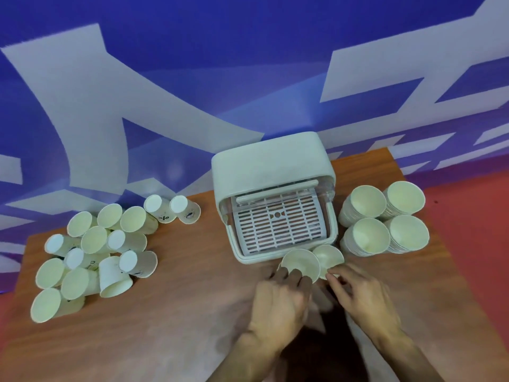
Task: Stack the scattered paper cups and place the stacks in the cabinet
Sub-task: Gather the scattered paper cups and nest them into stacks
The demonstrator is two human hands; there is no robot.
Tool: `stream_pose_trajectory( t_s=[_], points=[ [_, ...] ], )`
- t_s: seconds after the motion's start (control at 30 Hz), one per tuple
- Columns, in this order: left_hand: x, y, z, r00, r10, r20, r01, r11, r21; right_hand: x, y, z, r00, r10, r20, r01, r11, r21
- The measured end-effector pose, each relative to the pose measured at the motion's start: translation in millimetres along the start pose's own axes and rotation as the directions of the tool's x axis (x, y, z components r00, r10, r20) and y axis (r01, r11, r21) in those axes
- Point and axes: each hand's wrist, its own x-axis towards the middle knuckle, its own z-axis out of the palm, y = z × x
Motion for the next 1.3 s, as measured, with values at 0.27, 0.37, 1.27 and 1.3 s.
stream_pose_trajectory(
  t_s=[0.27, 0.37, 1.27, 1.3],
  points=[
    [13.3, -20.4, 40.3, 0.973, -0.107, 0.203, 0.112, 0.994, -0.011, -2.7, 0.2, 5.2, 1.0, -0.021, 0.021, 0.021, 1.0, -0.012],
    [14.9, -26.9, 50.1, 0.959, -0.093, 0.269, 0.128, 0.985, -0.114, -2.4, -3.3, 2.5, 0.999, 0.001, 0.036, 0.001, 0.999, -0.052],
    [-312.3, -385.3, -34.3, 0.576, -0.808, -0.127, 0.799, 0.589, -0.121, 27.3, -432.1, 278.2, 0.546, -0.742, 0.388, 0.82, 0.569, -0.065],
    [-314.4, -395.7, -33.0, 0.578, -0.808, -0.115, 0.801, 0.589, -0.111, 29.7, -443.3, 290.5, 0.552, -0.721, 0.419, 0.814, 0.575, -0.083]
  ],
)
